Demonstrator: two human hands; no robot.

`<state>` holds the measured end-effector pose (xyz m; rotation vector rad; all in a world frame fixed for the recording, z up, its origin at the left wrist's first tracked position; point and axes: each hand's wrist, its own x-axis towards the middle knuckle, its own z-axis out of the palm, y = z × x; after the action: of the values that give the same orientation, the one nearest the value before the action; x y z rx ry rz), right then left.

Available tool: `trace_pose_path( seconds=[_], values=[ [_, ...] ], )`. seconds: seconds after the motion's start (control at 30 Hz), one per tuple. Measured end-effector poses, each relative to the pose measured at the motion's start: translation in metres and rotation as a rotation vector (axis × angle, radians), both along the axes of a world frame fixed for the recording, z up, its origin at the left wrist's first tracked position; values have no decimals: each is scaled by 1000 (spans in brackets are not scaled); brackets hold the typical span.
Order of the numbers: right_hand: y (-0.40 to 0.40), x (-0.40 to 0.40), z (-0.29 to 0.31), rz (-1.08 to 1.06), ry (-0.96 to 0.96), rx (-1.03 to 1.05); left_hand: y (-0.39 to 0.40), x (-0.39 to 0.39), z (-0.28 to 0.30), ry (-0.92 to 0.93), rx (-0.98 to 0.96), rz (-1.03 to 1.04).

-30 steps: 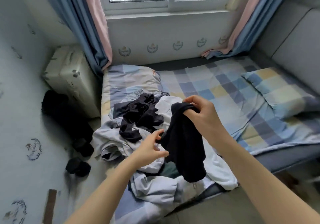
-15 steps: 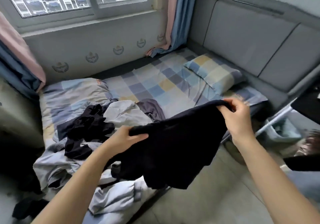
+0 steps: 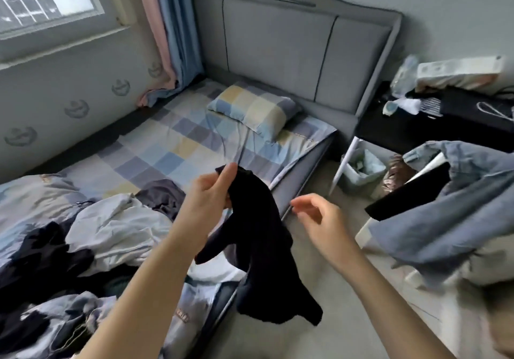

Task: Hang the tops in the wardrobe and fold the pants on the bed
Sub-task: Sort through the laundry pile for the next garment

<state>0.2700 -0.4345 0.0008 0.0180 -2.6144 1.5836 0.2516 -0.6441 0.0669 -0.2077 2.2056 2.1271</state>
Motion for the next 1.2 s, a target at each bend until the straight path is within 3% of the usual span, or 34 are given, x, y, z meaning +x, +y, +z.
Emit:
trace_pose_path(
  seconds=[0.1, 0.2, 0.3, 0.37, 0.43, 0.53, 0.6, 0.7, 0.77, 0.83, 0.93, 1.0, 1.13, 1.2],
  values=[
    [17, 17, -4, 106, -186, -46, 46, -5, 19, 201, -437, -111],
    [37, 16, -18, -53, -243, 74, 81, -13, 41, 350, -625, -195],
    [69, 7, -26, -275, -207, 102, 106, -33, 55, 469, -720, -133],
    [101, -2, -26, -458, -156, 97, 118, -58, 55, 406, -566, -37],
    [132, -12, -26, -603, -124, 65, 126, -86, 52, 216, -310, 17],
    [168, -29, -23, -616, -157, 127, 149, -113, 50, -2, -1, -1],
    [181, -40, -13, -605, -120, 90, 176, -127, 46, -77, 267, -142],
    [184, -46, 0, -306, -178, -68, 219, -146, 45, -159, 467, -397],
    [183, -55, -9, -48, -354, 127, 247, -166, 50, -256, 570, -530],
    [182, -71, -29, -46, -446, 316, 273, -181, 52, -351, 650, -631],
    [198, -106, -41, -458, -365, -40, 307, -205, 52, -452, 763, -793],
    [227, -119, -41, -661, -267, -243, 326, -226, 48, -425, 783, -824],
    [289, -115, -9, -879, -159, -502, 368, -271, 46, -313, 813, -700],
    [316, -108, 17, -899, -70, -571, 394, -278, 43, -250, 720, -721]
  ],
)
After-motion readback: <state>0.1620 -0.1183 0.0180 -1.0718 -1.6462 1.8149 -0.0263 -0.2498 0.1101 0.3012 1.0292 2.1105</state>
